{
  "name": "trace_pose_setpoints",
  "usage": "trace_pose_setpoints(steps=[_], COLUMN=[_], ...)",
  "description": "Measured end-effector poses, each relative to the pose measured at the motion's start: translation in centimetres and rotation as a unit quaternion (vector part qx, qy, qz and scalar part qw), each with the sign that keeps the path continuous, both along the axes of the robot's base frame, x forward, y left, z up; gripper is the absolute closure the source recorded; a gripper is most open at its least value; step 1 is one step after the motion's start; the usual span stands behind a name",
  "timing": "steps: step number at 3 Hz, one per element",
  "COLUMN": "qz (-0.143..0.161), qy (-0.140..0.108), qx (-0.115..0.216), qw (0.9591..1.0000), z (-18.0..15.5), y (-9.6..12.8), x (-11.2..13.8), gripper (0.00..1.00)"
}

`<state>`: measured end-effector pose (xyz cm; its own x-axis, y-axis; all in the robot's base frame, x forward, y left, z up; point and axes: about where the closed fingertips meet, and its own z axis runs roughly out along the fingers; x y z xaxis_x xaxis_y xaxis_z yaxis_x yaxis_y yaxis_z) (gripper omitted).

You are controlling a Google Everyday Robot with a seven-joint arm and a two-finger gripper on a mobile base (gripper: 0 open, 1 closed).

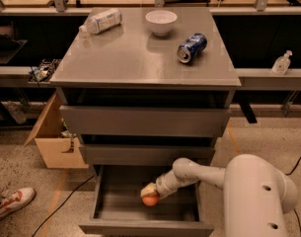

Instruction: Pick orange from bottom drawer and place on counter

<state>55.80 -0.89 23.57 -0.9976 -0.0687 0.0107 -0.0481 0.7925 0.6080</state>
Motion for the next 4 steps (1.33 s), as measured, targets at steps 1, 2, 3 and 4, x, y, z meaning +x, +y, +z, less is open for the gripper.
trace_pose_setpoints(steps=[1,2,3,4], qz=[0.013,0.017,0.023,0.024], qy=[-0.077,-0.125,-0.168,-0.167], qx=[0.013,0.020,0.031,0.031], qw=[0.9969,0.9918,0.9851,0.9851], z=[5.3,8.7,12.0,12.0], y=[-1.5,-2.9,-4.4,-4.3], x=[-0.4,-1.3,-2.5,-2.5], gripper=[1.00,1.00,1.00,1.00])
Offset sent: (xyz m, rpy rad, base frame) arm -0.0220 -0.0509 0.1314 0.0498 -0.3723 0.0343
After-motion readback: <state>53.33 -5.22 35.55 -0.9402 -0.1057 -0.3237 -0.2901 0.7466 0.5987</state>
